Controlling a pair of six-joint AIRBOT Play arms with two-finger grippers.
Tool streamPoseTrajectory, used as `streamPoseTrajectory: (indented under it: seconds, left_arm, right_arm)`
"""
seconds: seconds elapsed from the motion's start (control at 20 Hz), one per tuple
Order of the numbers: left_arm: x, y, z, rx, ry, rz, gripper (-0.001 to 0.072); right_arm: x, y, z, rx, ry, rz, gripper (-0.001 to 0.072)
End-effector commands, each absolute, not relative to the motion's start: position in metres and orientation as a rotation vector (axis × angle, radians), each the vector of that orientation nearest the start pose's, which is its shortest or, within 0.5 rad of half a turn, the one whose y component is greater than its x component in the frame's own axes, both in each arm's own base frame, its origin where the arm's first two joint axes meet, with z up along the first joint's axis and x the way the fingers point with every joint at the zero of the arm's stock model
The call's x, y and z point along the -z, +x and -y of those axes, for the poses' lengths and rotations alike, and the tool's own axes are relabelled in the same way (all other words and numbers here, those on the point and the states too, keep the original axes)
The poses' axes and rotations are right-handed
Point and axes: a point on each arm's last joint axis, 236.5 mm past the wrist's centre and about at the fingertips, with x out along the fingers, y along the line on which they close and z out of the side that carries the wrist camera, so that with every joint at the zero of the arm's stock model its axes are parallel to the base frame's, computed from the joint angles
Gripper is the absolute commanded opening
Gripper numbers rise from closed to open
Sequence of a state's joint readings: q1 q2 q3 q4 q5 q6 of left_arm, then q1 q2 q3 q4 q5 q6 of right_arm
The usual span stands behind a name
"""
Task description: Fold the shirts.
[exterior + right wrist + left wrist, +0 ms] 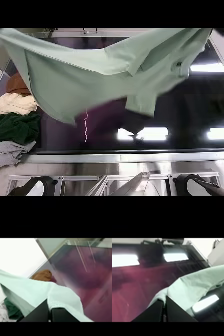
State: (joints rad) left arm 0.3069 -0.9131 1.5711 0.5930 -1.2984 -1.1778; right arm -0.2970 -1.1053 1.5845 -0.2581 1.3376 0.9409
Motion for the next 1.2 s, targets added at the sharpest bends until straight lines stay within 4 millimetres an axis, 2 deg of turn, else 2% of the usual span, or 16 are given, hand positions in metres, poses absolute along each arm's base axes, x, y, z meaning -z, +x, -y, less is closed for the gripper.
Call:
streamPoseTrajectory:
  seconds: [0.0,0.15,0.25,0.35,0.4,0.45,0.55,0.65,0.75,0.85,0.95,1.05,1.15]
  left_arm:
    - [-0.426,0.269,0.109,0.612,-0.124,-0.268,0.0015]
    - [-0.471,0.205,0.109,0.47,0.006,-0.097,0.0017]
    - [-0.489,0.175,0.091,0.239,0.128,-0.023,0.0019]
    - [-0.5,0.155,0.068,0.023,0.223,0.004,0.0019]
    - [-0.504,0.154,0.064,0.007,0.233,0.009,0.0019]
    - [-0.505,0.161,0.065,0.055,0.222,0.001,0.0019]
    - [-0.494,0.195,0.061,0.181,0.167,-0.077,0.0019]
    - [-0.458,0.246,0.059,0.314,0.09,-0.227,0.0019]
    - [-0.402,0.302,0.063,0.426,0.014,-0.414,0.0019]
    - [-0.33,0.356,0.065,0.5,-0.063,-0.607,0.0019]
    - [-0.254,0.399,0.063,0.52,-0.155,-0.772,0.0019]
    - [-0.178,0.429,0.056,0.518,-0.239,-0.922,0.0019]
    - [-0.107,0.443,0.053,0.533,-0.305,-1.072,0.0019]
  right_arm:
    - [-0.425,0.305,-0.12,-0.85,0.176,-0.146,0.002]
    - [-0.476,0.251,-0.108,-0.65,0.034,0.054,0.002]
    - [-0.509,0.222,-0.103,-0.51,-0.049,0.199,0.0019]
    - [-0.535,0.203,-0.098,-0.407,-0.101,0.303,0.002]
    - [-0.543,0.199,-0.098,-0.394,-0.113,0.326,0.0019]
    - [-0.547,0.201,-0.096,-0.394,-0.112,0.331,0.0019]
    - [-0.541,0.225,-0.087,-0.431,-0.064,0.289,0.0019]
    - [-0.511,0.266,-0.079,-0.55,0.047,0.156,0.002]
    - [-0.459,0.319,-0.063,-0.648,0.186,-0.035,0.002]
    - [-0.392,0.371,-0.054,-0.733,0.336,-0.226,0.002]
    - [-0.316,0.417,-0.05,-0.773,0.48,-0.4,0.0019]
    - [-0.239,0.453,-0.047,-0.783,0.615,-0.554,0.0019]
    - [-0.172,0.48,-0.046,-0.788,0.734,-0.679,0.002]
